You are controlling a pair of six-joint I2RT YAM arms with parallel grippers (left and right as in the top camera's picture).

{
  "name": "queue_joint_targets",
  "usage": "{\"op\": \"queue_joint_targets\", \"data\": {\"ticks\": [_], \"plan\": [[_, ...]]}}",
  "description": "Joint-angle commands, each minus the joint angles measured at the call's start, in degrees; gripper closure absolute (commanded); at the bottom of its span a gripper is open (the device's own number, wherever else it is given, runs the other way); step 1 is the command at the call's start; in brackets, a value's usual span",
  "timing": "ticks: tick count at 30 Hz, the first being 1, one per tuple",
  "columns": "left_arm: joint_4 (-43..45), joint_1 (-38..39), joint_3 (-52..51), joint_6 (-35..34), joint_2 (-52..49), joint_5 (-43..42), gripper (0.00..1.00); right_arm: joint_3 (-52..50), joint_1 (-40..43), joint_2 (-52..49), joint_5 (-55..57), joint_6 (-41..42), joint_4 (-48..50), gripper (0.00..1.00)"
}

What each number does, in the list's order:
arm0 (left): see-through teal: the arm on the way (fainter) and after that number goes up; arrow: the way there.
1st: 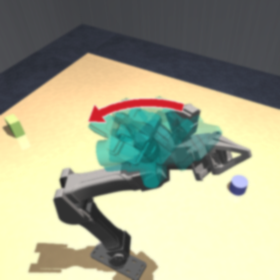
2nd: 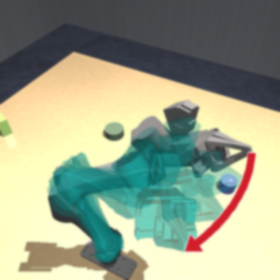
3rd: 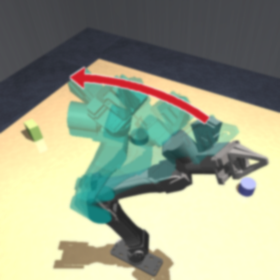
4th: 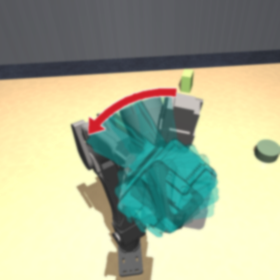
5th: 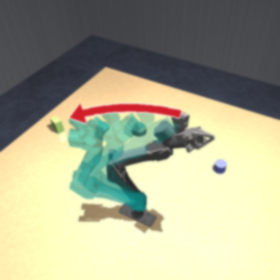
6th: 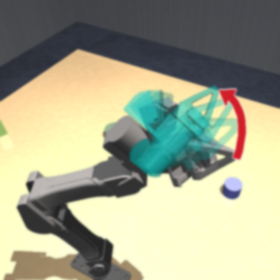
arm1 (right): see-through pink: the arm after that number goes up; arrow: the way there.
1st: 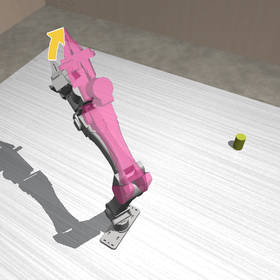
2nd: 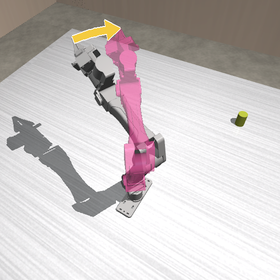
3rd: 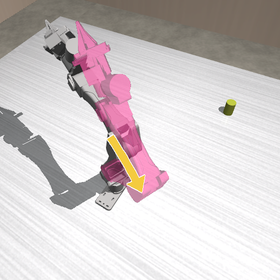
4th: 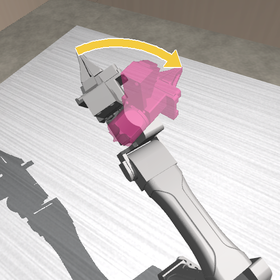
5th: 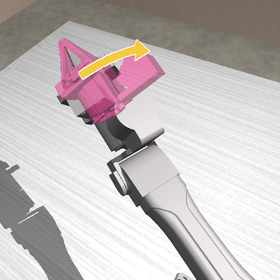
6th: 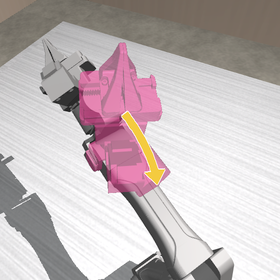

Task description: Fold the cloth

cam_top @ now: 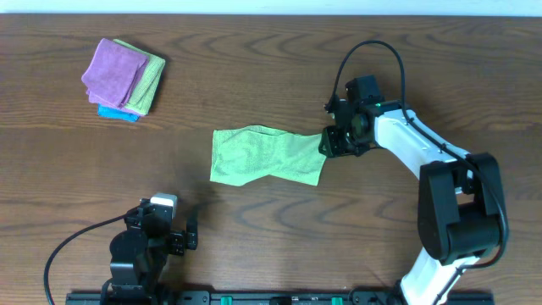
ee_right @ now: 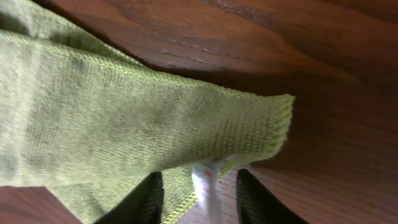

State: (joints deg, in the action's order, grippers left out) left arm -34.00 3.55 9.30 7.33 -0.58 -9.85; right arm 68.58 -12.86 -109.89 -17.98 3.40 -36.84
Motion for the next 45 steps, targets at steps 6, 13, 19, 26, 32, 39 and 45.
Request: {"op": "queue_joint_targets", "data": {"ticks": [6,13,19,26,32,39,45], "plan": [[0.2,0.22,-0.42,-0.48,0.33,0.63,0.05,0.02,0.04,-0.26,1.46,2.19,1.6,0.98],[0.2,0.24,-0.42,-0.48,0.33,0.63,0.05,4.33,0.04,-0.13,1.2,3.45,-4.02,0.99],[0.2,0.22,-0.42,-0.48,0.33,0.63,0.05,19.23,0.04,1.29,1.25,3.39,-17.22,0.98],[0.2,0.24,-0.42,-0.48,0.33,0.63,0.05,36.85,-0.26,4.02,1.25,3.15,-28.81,0.99],[0.2,0.24,-0.42,-0.48,0.33,0.63,0.04,47.56,-0.39,6.03,1.9,3.41,-34.58,0.98],[0.2,0.24,-0.42,-0.48,0.33,0.63,0.05,53.13,-3.85,10.67,0.37,3.85,-44.04,0.99],[0.2,0.22,-0.42,-0.48,0.33,0.63,0.05,53.16,-16.33,13.27,-1.38,3.78,-46.86,0.99]]}}
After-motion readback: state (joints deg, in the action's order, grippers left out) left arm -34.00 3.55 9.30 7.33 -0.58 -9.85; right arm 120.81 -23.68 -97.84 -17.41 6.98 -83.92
